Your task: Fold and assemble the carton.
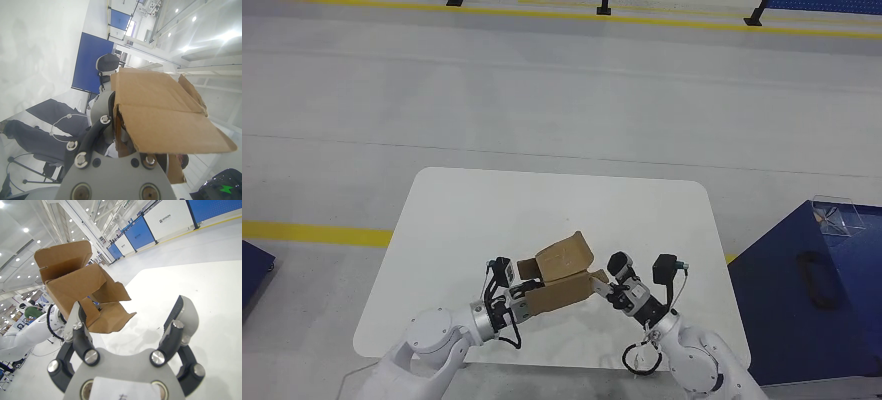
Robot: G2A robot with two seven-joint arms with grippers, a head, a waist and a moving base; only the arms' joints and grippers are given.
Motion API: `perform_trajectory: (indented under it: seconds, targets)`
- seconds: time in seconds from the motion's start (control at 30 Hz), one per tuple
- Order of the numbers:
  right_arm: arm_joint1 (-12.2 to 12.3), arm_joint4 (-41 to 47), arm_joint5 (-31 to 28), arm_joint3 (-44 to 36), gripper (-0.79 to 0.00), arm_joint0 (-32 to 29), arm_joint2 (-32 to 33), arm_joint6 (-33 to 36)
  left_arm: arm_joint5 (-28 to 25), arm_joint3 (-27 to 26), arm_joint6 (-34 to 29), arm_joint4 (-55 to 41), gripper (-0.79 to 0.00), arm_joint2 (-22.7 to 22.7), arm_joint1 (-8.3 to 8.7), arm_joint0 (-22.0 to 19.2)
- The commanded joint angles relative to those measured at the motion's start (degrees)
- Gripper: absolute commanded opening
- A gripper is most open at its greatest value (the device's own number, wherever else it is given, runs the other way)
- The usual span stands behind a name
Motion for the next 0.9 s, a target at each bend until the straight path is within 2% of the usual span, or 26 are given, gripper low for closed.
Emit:
perform_trajectory:
  seconds: [0.0, 0.17, 0.37, 0.6, 0.87]
  targets:
    - [-0.08, -0.33, 0.26, 0.10, 0.000, 0.47, 0.19, -0.64, -0.08, 0.02, -0.02, 0.07, -0.785, -0.02, -0.02, -0.04]
    - [-0.18, -9.00, 1.41, 0.36, 0.000, 2.06, 2.31, -8.94, -0.50, 0.33, 0.71, 0.73, -0.785, -0.14, -0.09, -0.15]
    - [-0.60, -23.19, 9.10, 3.48, 0.000, 5.68, 2.03, -15.41, -2.71, -0.06, 2.93, 4.09, -0.785, 0.33, -0.19, 0.21]
    - [-1.58, -29.37, 16.00, 7.70, 0.000, 10.54, -1.10, -13.07, -4.42, -0.53, 4.84, 7.58, -0.785, 1.20, -0.34, 0.95]
    - [-2.04, -29.92, 16.17, 6.04, 0.000, 9.22, -3.35, -7.84, -3.43, -0.70, 4.94, 7.05, -0.785, 0.97, -0.44, 1.35]
